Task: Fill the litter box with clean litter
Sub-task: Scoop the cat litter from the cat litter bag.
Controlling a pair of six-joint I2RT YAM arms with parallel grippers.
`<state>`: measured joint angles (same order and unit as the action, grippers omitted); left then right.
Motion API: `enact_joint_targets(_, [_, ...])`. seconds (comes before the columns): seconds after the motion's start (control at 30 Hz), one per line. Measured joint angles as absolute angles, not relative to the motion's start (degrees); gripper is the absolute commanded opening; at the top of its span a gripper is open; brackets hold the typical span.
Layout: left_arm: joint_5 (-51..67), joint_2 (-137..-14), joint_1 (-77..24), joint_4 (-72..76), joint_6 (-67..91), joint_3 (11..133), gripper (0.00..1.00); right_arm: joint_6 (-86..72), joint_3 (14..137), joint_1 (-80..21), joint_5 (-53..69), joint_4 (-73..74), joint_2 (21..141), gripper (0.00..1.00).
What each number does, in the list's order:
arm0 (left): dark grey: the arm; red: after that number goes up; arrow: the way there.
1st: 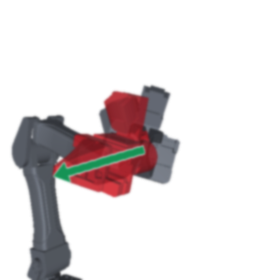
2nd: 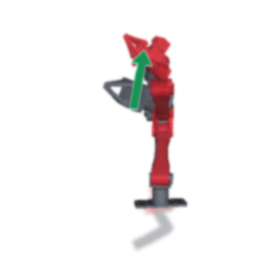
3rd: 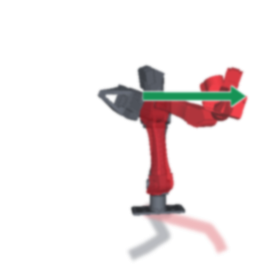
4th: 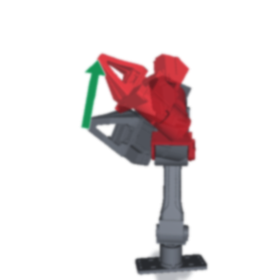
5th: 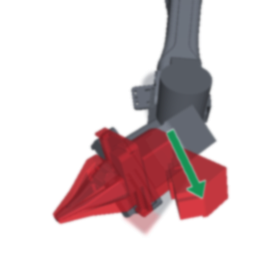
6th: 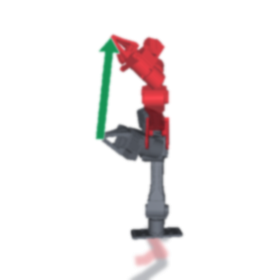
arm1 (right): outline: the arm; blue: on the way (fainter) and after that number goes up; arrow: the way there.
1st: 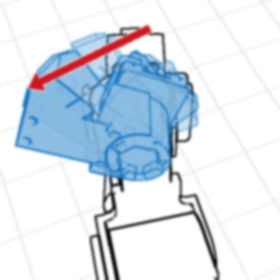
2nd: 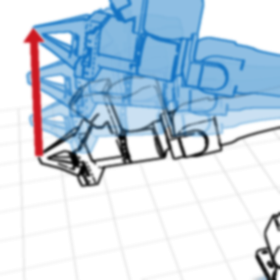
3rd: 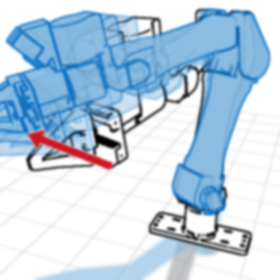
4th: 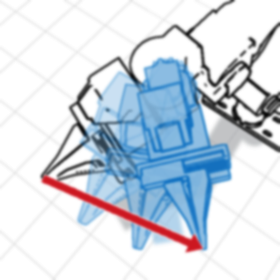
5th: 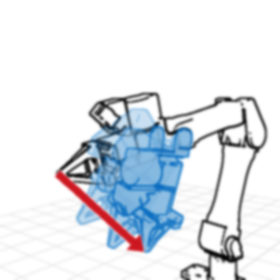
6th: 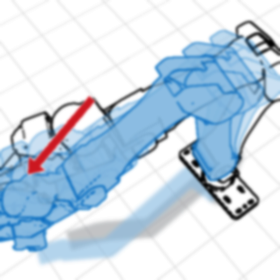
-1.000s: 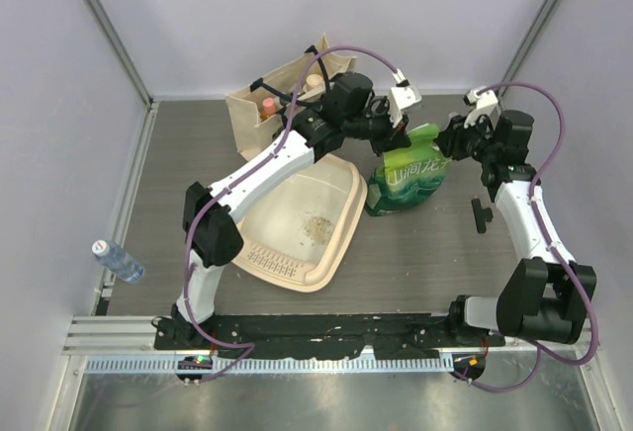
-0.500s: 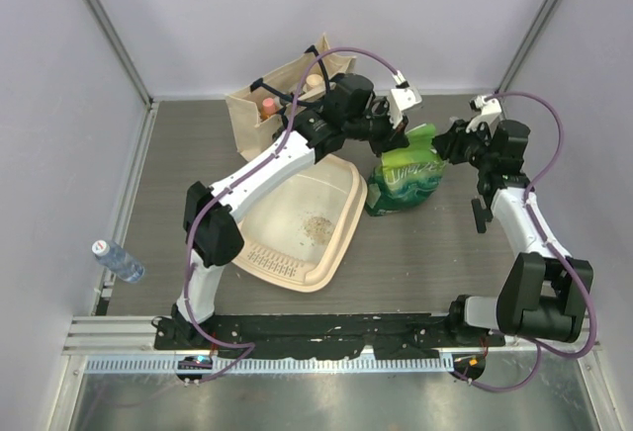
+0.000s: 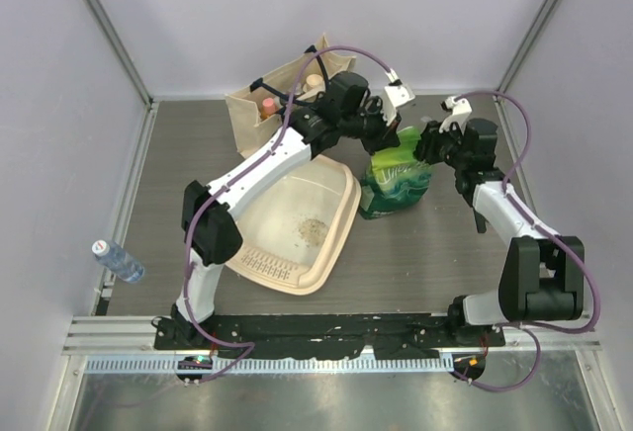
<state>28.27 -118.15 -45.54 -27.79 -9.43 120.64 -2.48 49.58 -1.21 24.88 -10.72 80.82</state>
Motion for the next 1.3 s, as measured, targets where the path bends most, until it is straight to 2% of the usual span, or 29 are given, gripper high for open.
enact_joint_targets(0.1, [28.03, -118.15, -45.65, -27.66, -9.43, 120.64, 0.0, -4.67, 50.35, 2.04, 30.04, -10.57, 82.28, 0.01])
enact_joint_targets(0.3, [27.44, -119.66, -46.24, -26.83, -9.5, 120.64, 0.0, -16.78, 52.45, 12.6, 51.94, -9.47, 90.76, 0.01])
enact_joint_targets(0.53, [27.46, -120.4, -46.83, -28.18, -9.67, 120.64, 0.0, -28.38, 50.09, 19.07, 64.25, -6.28, 95.37, 0.01])
enact_joint_targets(0.8, [28.18, -120.4, -47.33, -27.9, -9.67, 120.88, 0.0, -37.78, 49.93, 23.38, 67.66, -5.23, 95.68, 0.01])
enact_joint_targets(1.03, [28.49, -120.29, -47.4, -26.44, -10.04, 121.71, 0.0, -40.07, 55.77, 26.94, 67.07, -1.28, 95.24, 0.01])
enact_joint_targets(1.3, [28.56, -119.48, -47.48, -25.91, -10.98, 121.62, 0.0, -46.72, 55.92, 28.93, 66.74, -3.29, 94.76, 0.01])
